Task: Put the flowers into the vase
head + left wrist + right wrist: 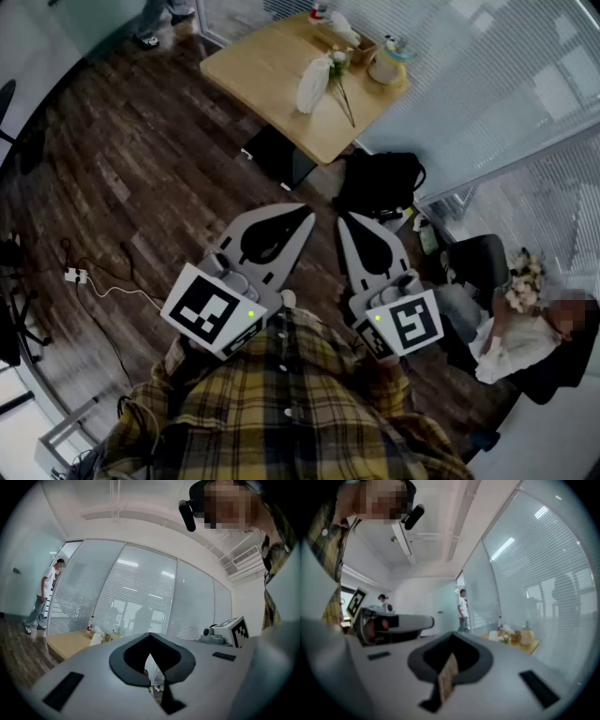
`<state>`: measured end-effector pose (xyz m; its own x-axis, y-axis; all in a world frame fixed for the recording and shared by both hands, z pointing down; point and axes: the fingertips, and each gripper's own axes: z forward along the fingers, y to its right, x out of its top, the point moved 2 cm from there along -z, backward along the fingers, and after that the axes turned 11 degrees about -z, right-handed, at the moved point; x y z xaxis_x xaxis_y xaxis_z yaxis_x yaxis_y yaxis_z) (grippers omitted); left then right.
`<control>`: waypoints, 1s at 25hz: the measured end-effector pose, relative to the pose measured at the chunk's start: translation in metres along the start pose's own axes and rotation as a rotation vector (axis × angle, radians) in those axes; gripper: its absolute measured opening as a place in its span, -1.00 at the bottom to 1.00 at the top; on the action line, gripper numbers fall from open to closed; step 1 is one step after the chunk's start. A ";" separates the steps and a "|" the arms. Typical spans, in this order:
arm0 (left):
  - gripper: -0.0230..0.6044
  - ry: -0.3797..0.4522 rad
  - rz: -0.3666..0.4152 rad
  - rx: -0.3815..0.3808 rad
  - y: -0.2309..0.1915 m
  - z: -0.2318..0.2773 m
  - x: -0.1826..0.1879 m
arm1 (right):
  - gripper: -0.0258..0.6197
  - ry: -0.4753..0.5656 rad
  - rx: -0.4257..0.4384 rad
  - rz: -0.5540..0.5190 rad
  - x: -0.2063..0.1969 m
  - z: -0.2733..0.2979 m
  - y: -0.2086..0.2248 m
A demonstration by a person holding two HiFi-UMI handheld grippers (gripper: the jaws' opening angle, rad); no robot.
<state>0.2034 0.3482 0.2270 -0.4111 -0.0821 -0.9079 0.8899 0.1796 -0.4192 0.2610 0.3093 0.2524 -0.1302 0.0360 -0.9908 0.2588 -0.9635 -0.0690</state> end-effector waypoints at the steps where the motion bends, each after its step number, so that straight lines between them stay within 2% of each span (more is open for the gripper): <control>1: -0.90 0.000 0.005 0.002 0.000 0.003 0.000 | -0.88 0.002 0.000 -0.002 0.000 0.000 0.003; 12: -0.90 0.020 0.006 0.035 0.017 -0.001 -0.015 | -0.88 0.028 0.008 -0.005 -0.006 -0.024 0.006; 25: -0.90 0.047 0.013 0.122 0.025 -0.035 -0.028 | -0.88 0.033 0.067 0.008 -0.020 -0.041 -0.017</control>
<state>0.2304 0.3891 0.2416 -0.4059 -0.0336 -0.9133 0.9114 0.0597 -0.4073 0.2986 0.3363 0.2685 -0.0969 0.0358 -0.9946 0.1949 -0.9793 -0.0543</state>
